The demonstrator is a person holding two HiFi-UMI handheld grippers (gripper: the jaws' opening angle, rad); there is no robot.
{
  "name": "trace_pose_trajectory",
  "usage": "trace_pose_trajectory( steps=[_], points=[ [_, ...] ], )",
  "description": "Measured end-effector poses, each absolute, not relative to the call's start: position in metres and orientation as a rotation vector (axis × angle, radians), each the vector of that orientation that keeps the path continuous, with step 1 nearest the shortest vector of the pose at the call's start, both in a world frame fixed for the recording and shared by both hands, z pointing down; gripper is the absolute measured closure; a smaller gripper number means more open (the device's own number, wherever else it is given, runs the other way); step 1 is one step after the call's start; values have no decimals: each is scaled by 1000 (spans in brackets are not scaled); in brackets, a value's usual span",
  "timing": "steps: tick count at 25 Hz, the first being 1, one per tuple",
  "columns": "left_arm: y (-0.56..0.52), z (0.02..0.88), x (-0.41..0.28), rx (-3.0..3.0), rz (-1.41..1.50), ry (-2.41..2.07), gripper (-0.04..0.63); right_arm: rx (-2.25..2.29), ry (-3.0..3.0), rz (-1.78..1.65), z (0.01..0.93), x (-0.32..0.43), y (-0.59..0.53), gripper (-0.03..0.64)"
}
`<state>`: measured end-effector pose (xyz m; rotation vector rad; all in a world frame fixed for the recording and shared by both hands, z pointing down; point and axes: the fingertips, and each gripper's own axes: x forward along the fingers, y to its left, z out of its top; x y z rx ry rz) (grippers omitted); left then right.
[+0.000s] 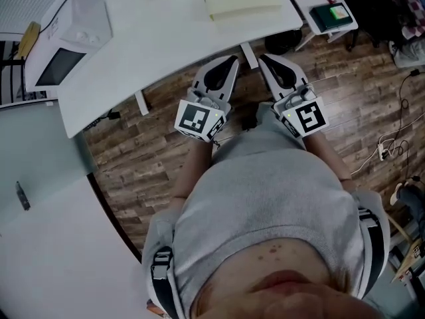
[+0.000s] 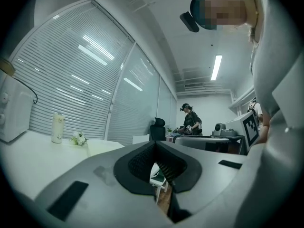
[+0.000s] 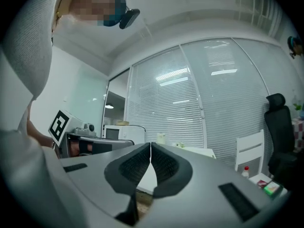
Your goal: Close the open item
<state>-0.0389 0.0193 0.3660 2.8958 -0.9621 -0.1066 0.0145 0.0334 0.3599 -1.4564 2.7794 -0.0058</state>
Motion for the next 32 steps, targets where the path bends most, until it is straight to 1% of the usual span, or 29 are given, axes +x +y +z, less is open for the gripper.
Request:
trace_pose_trajectory(
  steps=[14,19,24,32],
  points=[
    [22,367,-40,2858,-139,-983,586,-1490,2841,43,364,13,43,554],
    [27,371,-36,2864,-124,-957,584,-1527,2854,-51,375,20,47,554],
    [31,370,-29,2878,-105,-940,584,-1509,2844,1,369,21,53,554],
    [46,363,-22,2908,-128,-950,584,-1526,2789,-8,366,32,66,554]
  ],
)
